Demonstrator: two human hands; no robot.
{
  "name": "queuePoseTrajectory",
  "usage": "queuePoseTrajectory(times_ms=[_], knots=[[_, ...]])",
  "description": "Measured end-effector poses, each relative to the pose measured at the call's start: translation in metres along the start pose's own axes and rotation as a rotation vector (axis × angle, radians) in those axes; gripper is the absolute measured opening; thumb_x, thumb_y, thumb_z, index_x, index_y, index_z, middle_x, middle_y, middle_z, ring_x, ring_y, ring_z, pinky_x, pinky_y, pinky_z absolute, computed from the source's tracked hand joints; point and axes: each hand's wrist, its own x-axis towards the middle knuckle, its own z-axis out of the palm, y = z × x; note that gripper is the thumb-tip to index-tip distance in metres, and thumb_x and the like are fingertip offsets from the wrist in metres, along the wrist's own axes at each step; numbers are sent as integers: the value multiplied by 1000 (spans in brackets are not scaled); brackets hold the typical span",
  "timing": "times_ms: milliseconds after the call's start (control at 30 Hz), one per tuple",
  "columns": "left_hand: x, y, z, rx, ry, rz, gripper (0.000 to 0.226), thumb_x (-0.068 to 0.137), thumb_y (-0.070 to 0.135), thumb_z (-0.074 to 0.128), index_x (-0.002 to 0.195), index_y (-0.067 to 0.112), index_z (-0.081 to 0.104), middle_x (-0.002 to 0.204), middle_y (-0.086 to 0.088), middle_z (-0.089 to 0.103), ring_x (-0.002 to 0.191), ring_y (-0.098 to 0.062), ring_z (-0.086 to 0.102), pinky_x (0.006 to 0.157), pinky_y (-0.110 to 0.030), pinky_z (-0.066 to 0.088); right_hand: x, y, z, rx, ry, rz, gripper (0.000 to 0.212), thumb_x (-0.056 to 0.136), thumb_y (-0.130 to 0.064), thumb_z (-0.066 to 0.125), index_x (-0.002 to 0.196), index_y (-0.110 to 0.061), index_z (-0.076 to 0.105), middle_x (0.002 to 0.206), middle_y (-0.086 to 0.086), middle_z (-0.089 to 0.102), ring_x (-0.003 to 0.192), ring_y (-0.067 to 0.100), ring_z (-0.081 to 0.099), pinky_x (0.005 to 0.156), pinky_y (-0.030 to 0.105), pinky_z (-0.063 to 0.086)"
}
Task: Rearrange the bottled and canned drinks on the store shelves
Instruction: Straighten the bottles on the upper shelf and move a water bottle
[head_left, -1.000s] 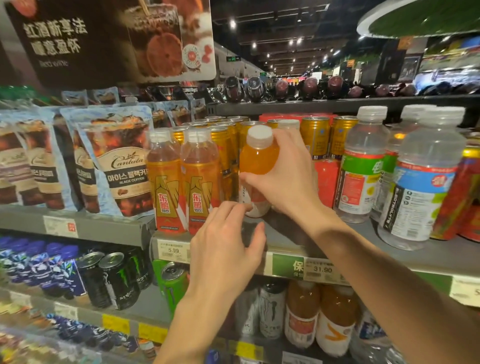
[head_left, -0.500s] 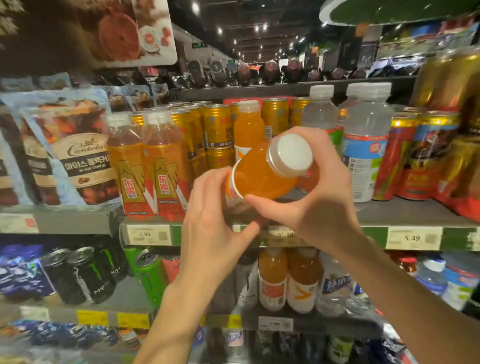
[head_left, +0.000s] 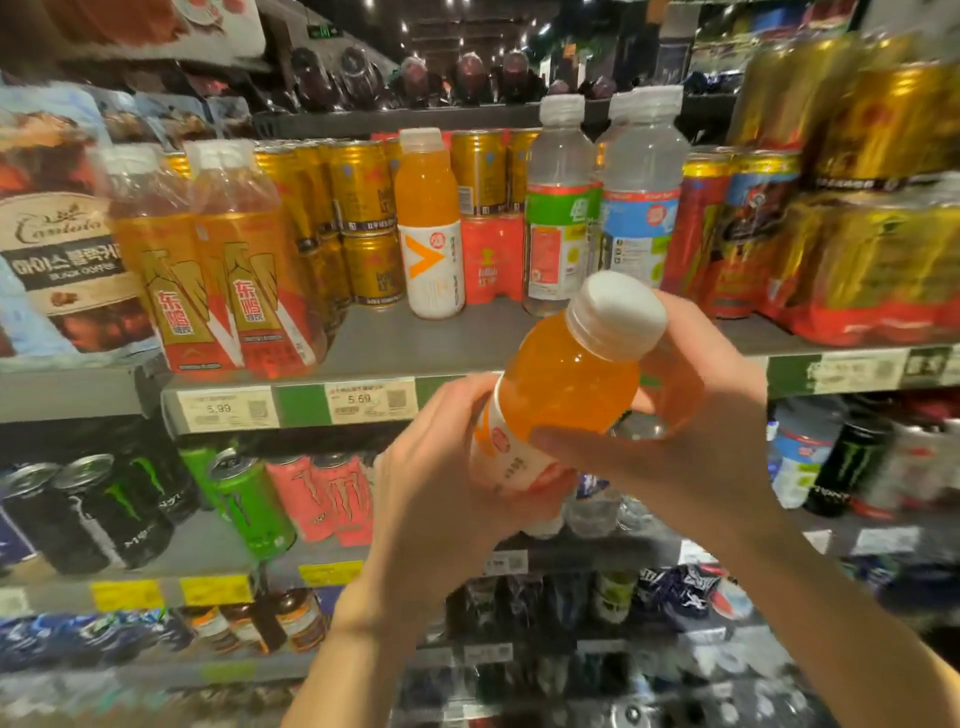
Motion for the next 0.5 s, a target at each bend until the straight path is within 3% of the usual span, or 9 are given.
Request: queuePoseTrajectory(times_ms=[100,200,300,367,433,500], knots=[[-13,2,17,-103,-31,-61,60,63,45,86,116,25,66,110,10,71,99,-12,69,74,-41,58,-18,2,-8,-30,-10,107,70,60,-53,88,121,-49,54,110,-25,69,107,5,68,76,23,59],[-27,0,39,-114,-30,-113,58,59,51,85,110,35,61,107,16,70,96,-5,68,75,-36,58,-35,11,-19,-16,-26,232,63,58,-47,86,114,-39,60,100,-25,71,98,0,69,71,16,56],[-38,-4,64,-39,-86,-140,69,56,59,87,114,39,55,103,21,69,92,2,66,73,-25,58,-51,29,-33,-22,-10,333,64,57,-46,86,114,-31,62,102,-14,73,103,11,70,75,28,60],[-41,-10,77,-63,-199,-197,73,55,63,85,117,36,56,105,20,69,94,0,66,75,-26,59,-59,39,-44,-43,8,368,64,55,-49,86,112,-32,63,102,-14,74,103,12,70,74,30,61],[-41,-22,89,-230,-325,-308,53,69,50,73,117,29,62,105,15,70,95,-7,68,77,-34,60,-66,46,-55,-78,-3,383,61,56,-51,85,111,-40,61,103,-19,73,102,7,70,70,26,61],[-41,-36,102,-329,-326,-379,36,89,36,56,114,12,66,101,4,69,89,-10,65,79,-33,55,-74,55,-67,-102,-38,403,59,59,-51,84,113,-44,61,104,-20,72,103,8,70,70,29,63]])
